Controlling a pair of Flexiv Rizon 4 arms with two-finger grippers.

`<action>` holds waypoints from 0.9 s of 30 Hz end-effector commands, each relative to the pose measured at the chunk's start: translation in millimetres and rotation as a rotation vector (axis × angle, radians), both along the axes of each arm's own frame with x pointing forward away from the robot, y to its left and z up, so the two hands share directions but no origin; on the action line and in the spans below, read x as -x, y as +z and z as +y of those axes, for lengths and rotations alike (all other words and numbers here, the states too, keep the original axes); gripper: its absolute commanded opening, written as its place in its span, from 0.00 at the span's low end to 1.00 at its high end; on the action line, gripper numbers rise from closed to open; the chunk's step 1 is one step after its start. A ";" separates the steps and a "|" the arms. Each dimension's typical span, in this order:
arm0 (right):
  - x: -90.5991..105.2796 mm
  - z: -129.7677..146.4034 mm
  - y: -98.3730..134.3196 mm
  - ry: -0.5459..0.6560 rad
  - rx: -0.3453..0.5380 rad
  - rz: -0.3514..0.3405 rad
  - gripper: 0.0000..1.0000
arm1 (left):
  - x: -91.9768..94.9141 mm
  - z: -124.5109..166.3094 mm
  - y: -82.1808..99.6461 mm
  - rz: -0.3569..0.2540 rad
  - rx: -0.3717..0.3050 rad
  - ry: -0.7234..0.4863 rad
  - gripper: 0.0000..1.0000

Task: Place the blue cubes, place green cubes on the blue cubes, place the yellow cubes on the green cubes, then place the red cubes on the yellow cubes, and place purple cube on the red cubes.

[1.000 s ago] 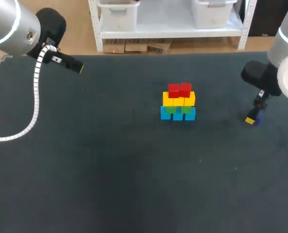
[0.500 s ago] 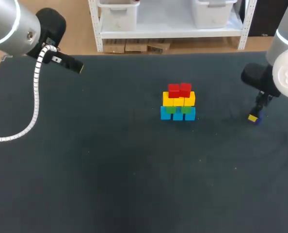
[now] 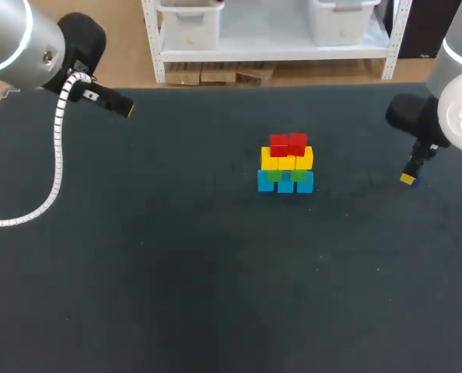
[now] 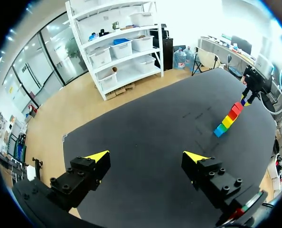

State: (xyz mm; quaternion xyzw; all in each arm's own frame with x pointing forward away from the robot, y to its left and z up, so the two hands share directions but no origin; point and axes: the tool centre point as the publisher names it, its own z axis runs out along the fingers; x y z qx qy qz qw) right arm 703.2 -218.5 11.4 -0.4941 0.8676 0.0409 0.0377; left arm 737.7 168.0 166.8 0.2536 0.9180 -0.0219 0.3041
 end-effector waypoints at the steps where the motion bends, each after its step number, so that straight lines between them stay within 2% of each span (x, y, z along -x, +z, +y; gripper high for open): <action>1: 9.0 1.0 33.1 0.029 0.014 -0.054 0.00 | -1.6 0.7 -0.1 0.002 0.002 -0.004 1.00; 7: 3.0 15.5 76.3 0.195 0.071 -0.126 0.00 | -1.6 0.7 -0.1 0.002 0.002 -0.004 1.00; 13: -1.9 33.0 115.2 0.320 0.097 -0.144 0.00 | -1.6 0.7 -0.1 0.002 0.002 -0.004 1.00; 27: 0.6 94.5 142.2 0.492 0.032 -0.099 0.00 | -1.6 0.7 -0.1 0.002 0.002 -0.004 1.00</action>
